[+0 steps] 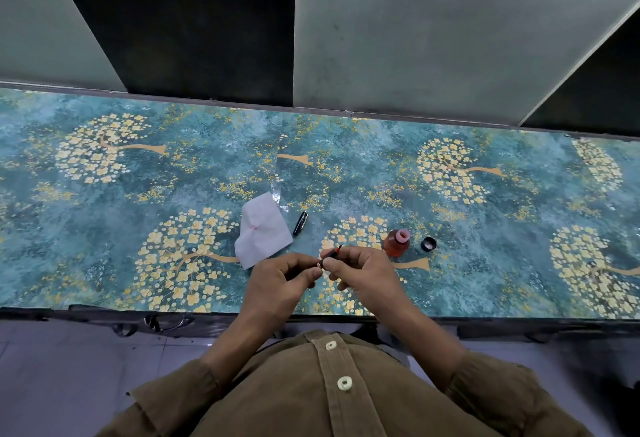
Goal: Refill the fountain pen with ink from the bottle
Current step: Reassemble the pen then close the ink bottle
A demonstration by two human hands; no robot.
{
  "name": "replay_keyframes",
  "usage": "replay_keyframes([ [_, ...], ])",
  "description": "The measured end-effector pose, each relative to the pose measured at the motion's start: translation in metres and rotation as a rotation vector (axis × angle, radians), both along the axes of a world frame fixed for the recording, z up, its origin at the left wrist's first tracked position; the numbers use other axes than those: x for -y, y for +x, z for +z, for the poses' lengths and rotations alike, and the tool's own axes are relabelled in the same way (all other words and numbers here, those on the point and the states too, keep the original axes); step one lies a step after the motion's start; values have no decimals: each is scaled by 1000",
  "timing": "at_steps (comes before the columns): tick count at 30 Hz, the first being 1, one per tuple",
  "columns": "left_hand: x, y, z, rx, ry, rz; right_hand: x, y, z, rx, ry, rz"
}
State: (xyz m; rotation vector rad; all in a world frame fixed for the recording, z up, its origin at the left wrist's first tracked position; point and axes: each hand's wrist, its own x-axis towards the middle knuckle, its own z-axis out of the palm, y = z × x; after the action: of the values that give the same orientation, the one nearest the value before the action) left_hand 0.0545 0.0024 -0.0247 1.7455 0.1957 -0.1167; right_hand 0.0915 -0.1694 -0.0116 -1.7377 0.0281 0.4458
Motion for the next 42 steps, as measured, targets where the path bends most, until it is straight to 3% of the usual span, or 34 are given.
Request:
replay_keyframes([
  [7, -3, 5, -1, 5, 52, 17, -8, 9, -1, -26, 12, 9],
  [12, -12, 12, -1, -18, 52, 180, -18, 27, -8, -127, 52, 27],
  [17, -25, 5, -5, -63, 18, 269, -33, 66, -37, -134, -335, 200],
  [25, -36, -5, -4, -68, -34, 323, -60, 111, -57, 233, -764, 536],
  [38, -44, -4, -14, -90, -39, 332, -12, 84, -67, 293, -993, 502],
  [42, -38, 6, -14, -88, -41, 257, -7, 73, -67, 224, -936, 433],
])
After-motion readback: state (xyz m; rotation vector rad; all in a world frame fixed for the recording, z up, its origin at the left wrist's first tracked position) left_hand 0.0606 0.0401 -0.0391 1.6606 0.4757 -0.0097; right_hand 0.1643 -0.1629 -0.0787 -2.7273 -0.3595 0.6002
